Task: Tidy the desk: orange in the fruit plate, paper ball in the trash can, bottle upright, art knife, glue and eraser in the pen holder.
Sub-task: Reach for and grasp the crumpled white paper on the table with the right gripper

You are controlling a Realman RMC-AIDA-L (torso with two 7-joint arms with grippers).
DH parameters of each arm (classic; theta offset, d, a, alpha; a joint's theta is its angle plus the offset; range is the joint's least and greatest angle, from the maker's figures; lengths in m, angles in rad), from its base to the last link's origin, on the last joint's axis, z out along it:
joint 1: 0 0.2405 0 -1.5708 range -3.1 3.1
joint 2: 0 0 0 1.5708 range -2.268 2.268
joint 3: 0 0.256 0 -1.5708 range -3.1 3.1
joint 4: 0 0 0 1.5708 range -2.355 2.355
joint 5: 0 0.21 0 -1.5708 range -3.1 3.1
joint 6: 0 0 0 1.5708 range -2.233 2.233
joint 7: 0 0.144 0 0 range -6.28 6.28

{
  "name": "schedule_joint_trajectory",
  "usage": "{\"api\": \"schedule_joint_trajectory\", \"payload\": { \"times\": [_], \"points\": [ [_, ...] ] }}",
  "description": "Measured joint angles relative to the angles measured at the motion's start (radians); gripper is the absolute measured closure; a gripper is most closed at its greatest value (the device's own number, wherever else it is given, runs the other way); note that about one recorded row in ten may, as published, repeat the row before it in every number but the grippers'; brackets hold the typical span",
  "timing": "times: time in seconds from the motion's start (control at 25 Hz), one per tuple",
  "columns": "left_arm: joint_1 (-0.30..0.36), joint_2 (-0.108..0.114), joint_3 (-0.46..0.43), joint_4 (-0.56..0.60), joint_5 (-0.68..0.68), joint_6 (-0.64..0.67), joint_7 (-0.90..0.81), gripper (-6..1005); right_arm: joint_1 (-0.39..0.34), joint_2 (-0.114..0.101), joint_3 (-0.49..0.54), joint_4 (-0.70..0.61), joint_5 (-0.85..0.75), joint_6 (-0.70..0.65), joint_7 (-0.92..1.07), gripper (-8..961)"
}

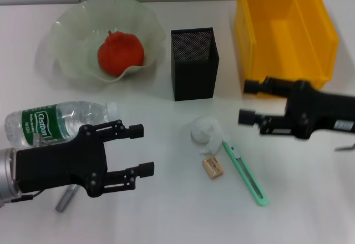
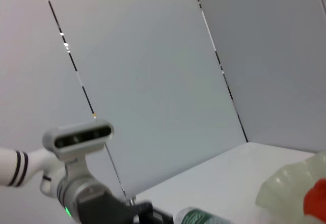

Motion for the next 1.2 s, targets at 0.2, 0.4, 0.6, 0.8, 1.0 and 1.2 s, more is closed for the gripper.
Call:
{"api": "schedule_joint_trajectory", "payload": {
  "times": [0.2, 0.4, 0.6, 0.8, 1.0, 1.2],
  "points": [
    [-0.007, 0.001, 0.000, -0.023, 0.001, -0.016, 0.003, 262, -0.009, 0.004, 0.003, -0.254, 0.003, -0.008, 0.275, 227],
    [-0.005, 0.002, -0.006, -0.032, 0.001, -0.022, 0.005, 262, 0.018, 0.000, 0.002, -0.410, -0.029, -0.009, 0.442, 230],
    [0.000, 0.002, -0.006, -0.033, 0.001, -0.025, 0.006, 261, 0.051, 0.000, -0.006, -0.490, -0.107, -0.002, 0.525, 233],
    [0.000, 0.003, -0.006, -0.033, 0.001, -0.025, 0.000, 261, 0.124, 0.000, -0.035, -0.540, -0.266, -0.001, 0.647, 236],
    [-0.002, 0.003, -0.006, -0.032, 0.001, -0.027, 0.005, 261, 0.214, -0.001, -0.121, -0.576, -0.459, 0.002, 0.764, 239],
    [-0.003, 0.003, -0.006, -0.032, 0.001, -0.028, 0.006, 262, 0.306, 0.003, -0.245, -0.525, -0.632, 0.043, 0.853, 241]
  ]
}}
